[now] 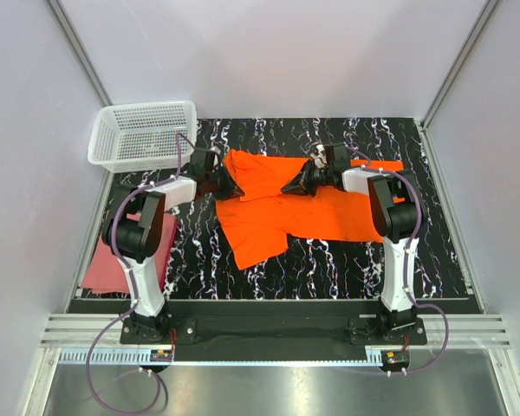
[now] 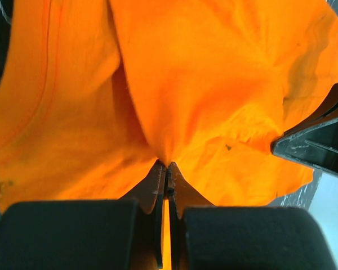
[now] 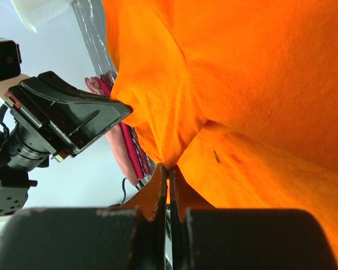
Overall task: Fold and stack the t-shirts
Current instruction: Fold the tshirt
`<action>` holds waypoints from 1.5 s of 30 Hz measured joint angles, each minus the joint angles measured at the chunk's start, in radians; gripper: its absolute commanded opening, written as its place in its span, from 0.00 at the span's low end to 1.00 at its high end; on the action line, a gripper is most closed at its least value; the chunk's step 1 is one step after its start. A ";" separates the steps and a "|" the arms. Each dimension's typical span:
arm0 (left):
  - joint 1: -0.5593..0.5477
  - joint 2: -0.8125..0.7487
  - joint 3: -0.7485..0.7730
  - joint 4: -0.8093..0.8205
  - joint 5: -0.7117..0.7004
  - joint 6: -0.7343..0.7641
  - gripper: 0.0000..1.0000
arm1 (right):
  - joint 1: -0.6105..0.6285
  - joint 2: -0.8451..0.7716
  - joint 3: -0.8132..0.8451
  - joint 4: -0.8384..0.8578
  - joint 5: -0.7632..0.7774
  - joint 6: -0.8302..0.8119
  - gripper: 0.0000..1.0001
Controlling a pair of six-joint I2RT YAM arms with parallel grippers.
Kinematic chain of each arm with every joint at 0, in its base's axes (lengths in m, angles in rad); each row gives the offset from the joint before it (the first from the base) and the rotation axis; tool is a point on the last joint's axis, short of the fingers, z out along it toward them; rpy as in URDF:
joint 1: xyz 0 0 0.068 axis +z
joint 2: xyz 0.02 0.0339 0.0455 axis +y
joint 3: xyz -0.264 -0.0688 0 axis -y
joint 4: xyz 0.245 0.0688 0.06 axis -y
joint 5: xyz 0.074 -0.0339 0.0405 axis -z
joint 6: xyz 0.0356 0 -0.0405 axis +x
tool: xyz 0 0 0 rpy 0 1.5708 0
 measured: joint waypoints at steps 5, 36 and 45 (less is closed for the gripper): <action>0.005 -0.025 -0.028 -0.008 0.013 -0.007 0.03 | -0.005 0.000 -0.005 -0.012 -0.004 -0.019 0.00; 0.018 -0.213 -0.101 -0.014 -0.072 0.062 0.46 | -0.035 -0.072 -0.057 -0.251 0.095 -0.165 0.42; 0.018 0.017 0.239 0.024 -0.081 0.055 0.38 | -0.145 -0.163 0.078 -0.368 0.255 -0.250 0.39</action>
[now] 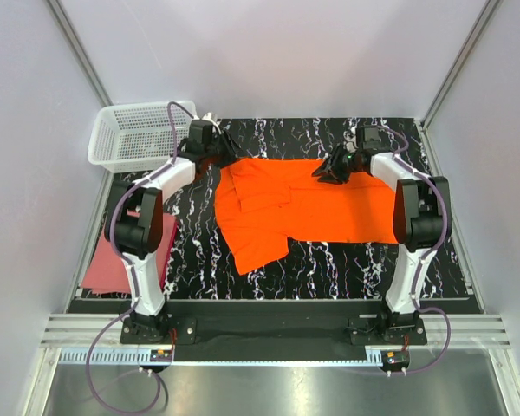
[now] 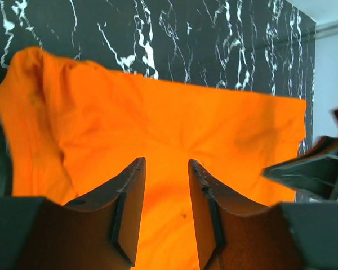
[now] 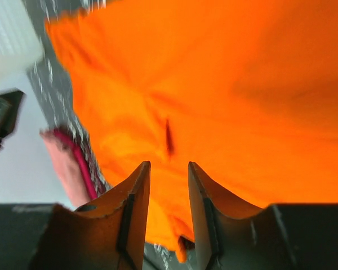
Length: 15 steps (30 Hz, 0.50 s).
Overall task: Fold and stack the t-shirts
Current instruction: Fold the tshirt
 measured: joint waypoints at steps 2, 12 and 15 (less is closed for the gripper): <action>0.000 0.064 0.038 0.010 0.000 -0.023 0.38 | -0.047 0.003 0.035 -0.007 0.025 -0.010 0.36; 0.013 0.264 0.083 0.031 -0.012 -0.136 0.34 | -0.248 0.113 0.217 -0.019 0.174 -0.053 0.21; 0.027 0.286 0.103 0.036 -0.011 -0.161 0.34 | -0.278 0.140 0.227 -0.019 0.235 -0.063 0.19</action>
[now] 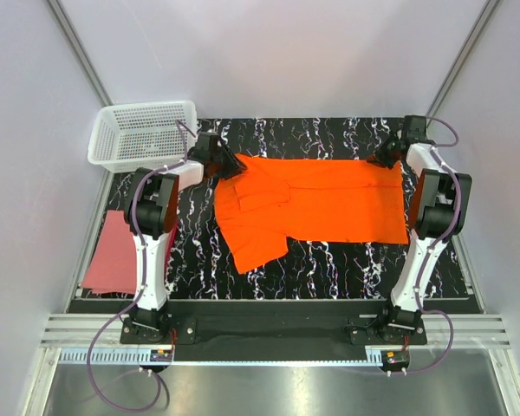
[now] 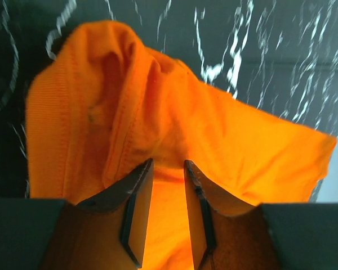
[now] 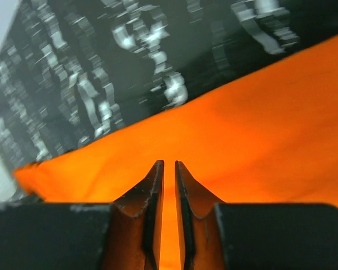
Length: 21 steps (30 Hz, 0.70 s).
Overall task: Fold and stack the t-shirts
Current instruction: Fold the tshirt
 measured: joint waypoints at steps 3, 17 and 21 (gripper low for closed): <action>0.016 0.019 0.024 0.011 0.000 -0.015 0.34 | -0.029 0.024 0.000 -0.003 0.063 0.002 0.18; 0.058 0.135 0.190 0.020 0.034 0.002 0.36 | -0.082 0.272 0.293 -0.055 0.125 0.056 0.22; 0.062 0.137 0.216 -0.013 0.033 0.035 0.41 | -0.081 0.318 0.381 -0.095 0.098 0.055 0.28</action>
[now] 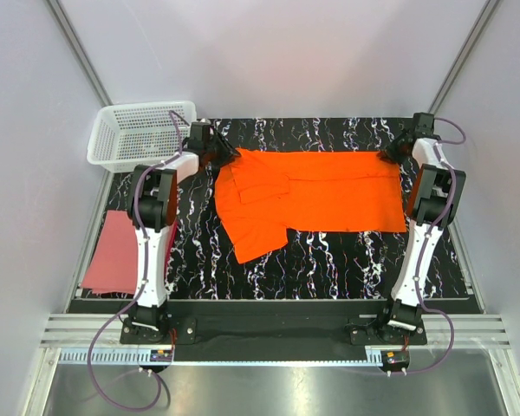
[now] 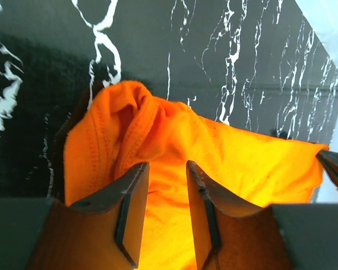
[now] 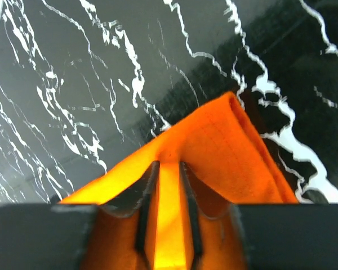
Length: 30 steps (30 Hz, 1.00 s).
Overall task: Fold and stack the t-shirts
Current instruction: Fold the tshirt
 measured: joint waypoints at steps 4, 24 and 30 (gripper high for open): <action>0.003 -0.060 -0.033 -0.050 -0.026 0.064 0.47 | 0.000 -0.006 0.013 -0.053 -0.005 -0.013 0.56; -0.311 -1.117 -0.984 -0.271 -0.331 0.090 0.52 | 0.002 -0.857 -0.659 -0.249 0.113 -0.064 0.86; -0.394 -1.252 -1.147 -0.283 -0.341 0.033 0.53 | 0.013 -1.035 -0.856 -0.246 0.044 -0.058 0.86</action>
